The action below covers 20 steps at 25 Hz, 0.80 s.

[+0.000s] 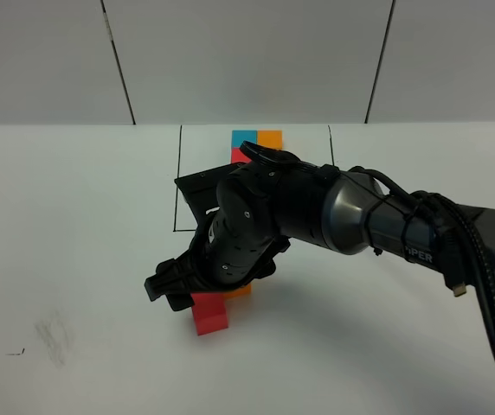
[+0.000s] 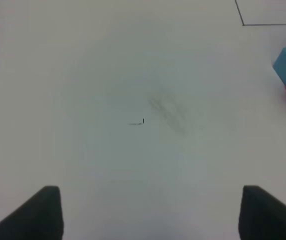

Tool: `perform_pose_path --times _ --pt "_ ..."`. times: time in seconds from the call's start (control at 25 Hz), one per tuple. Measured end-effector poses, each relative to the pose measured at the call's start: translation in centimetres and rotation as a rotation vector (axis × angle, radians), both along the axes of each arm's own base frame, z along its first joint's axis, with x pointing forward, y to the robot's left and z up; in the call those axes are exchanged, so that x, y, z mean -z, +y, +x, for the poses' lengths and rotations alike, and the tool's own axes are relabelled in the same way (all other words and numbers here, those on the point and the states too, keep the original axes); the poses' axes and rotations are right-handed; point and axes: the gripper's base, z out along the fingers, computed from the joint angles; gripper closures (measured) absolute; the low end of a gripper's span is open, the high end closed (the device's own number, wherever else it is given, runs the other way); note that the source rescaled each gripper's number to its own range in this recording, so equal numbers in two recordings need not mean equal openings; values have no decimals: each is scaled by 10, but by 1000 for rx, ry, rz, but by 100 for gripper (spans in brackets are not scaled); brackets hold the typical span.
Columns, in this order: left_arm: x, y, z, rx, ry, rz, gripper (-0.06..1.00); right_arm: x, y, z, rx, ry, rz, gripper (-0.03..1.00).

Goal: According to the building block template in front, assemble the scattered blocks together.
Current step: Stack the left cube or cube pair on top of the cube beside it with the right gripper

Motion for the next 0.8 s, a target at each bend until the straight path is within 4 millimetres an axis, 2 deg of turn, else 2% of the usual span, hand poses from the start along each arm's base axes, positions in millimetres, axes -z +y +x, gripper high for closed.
perform_pose_path --times 0.24,0.8 --pt "0 0 0 0 0 0 36 14 6 10 12 4 -10 40" --pt "0 0 0 0 0 0 36 18 3 12 17 17 -78 40"
